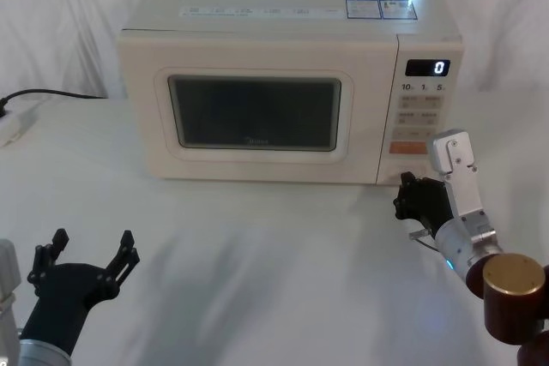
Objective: Press the button to open the microwave door with one hand; close the microwave door with the other hand.
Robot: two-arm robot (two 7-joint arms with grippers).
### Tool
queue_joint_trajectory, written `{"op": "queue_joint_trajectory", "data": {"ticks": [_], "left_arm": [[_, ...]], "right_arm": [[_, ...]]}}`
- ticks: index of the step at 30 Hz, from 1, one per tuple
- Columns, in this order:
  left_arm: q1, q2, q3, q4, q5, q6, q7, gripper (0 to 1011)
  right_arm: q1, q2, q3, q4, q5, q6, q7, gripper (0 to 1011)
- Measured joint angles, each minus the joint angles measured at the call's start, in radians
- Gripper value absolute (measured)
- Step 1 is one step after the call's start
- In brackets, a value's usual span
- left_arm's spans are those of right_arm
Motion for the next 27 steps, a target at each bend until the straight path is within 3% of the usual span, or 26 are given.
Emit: {"op": "queue_joint_trajectory", "data": {"ticks": [27], "left_arm": [[0.0, 0.0, 0.0, 0.0, 0.0, 0.0, 0.0, 1001]], "right_arm": [[0.02, -0.011, 0.019, 0.03, -0.009, -0.016, -0.015, 0]]}}
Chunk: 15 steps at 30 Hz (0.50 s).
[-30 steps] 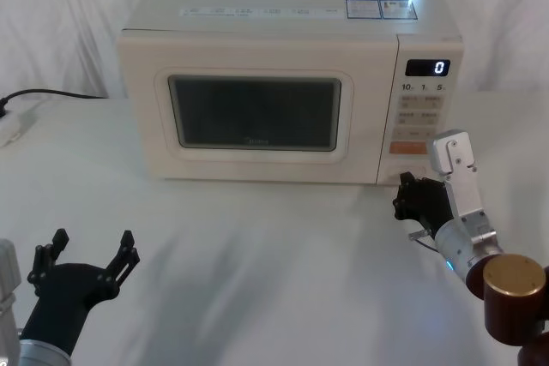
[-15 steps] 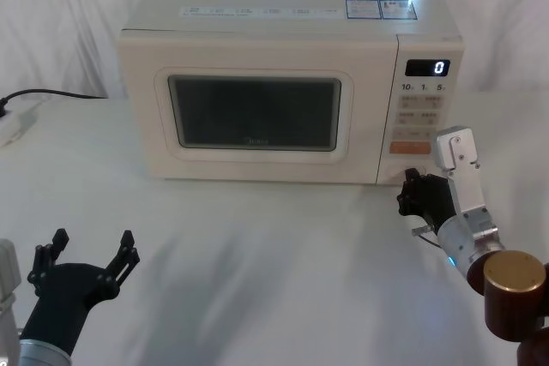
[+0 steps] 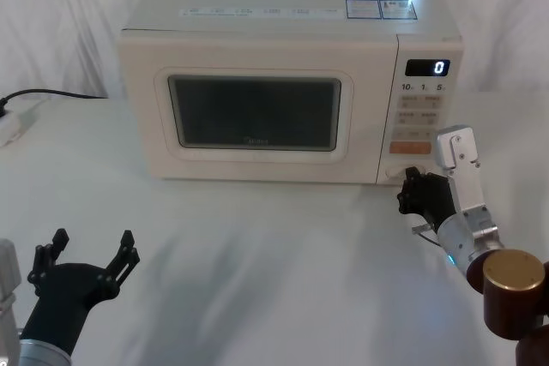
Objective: Press the button to open the microwave door with one hand; close the microwave door with the other hand.
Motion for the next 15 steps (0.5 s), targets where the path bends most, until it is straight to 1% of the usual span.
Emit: {"op": "queue_joint_trajectory", "data": {"ticks": [8, 15], "left_arm": [[0.0, 0.0, 0.0, 0.0, 0.0, 0.0, 0.0, 1001], [0.0, 0.0, 0.0, 0.0, 0.0, 0.0, 0.0, 1001]], "right_arm": [[0.013, -0.007, 0.002, 0.017, -0.001, -0.008, -0.001, 0], [0.032, -0.014, 0.002, 0.049, -0.001, -0.021, -0.003, 0]]}}
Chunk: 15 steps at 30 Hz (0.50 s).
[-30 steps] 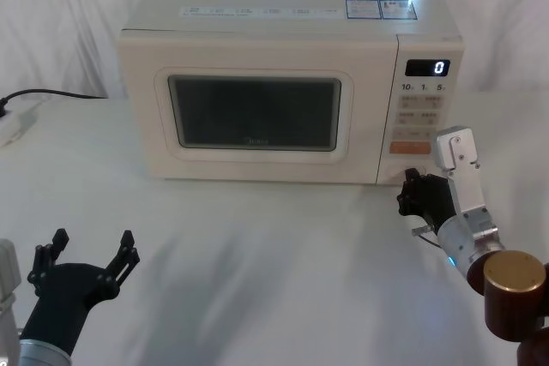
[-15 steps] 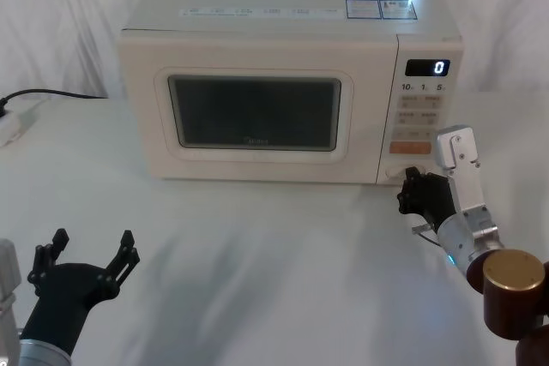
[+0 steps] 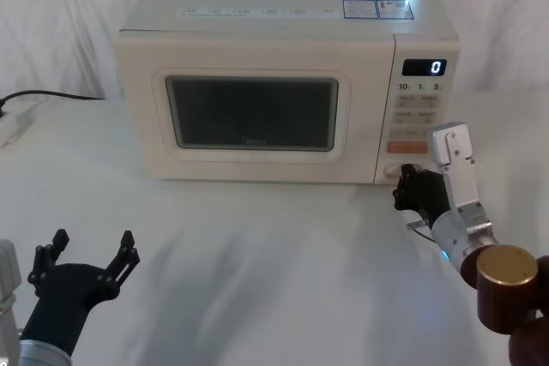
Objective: Press the button to open the microwave door with one hand; close the microwave door with the other hand.
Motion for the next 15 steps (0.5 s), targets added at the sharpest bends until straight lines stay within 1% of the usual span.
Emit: {"op": "queue_joint_trajectory", "data": {"ticks": [15], "left_arm": [[0.0, 0.0, 0.0, 0.0, 0.0, 0.0, 0.0, 1001]], "right_arm": [[0.028, -0.01, -0.002, 0.047, 0.002, -0.023, -0.001, 0]]}}
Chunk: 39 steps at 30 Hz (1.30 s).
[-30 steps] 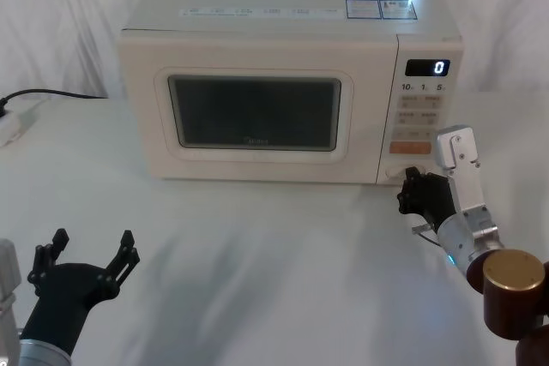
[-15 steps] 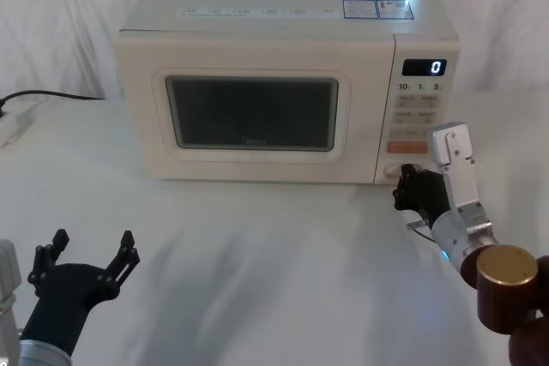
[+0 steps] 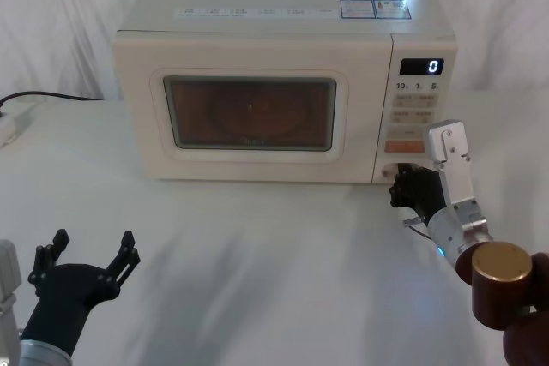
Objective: Press the button to open the microwave door with one hand; close the microwave door with the other hand.
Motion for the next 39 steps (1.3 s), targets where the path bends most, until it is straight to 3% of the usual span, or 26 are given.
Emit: {"op": "queue_joint_trajectory", "data": {"ticks": [25, 39], "left_arm": [[0.0, 0.0, 0.0, 0.0, 0.0, 0.0, 0.0, 1001], [0.0, 0.0, 0.0, 0.0, 0.0, 0.0, 0.0, 1001]], "right_arm": [[0.015, -0.005, -0.008, 0.021, 0.003, -0.013, 0.004, 0], [-0.02, 0.01, -0.007, -0.044, 0.006, 0.017, 0.019, 0]]}}
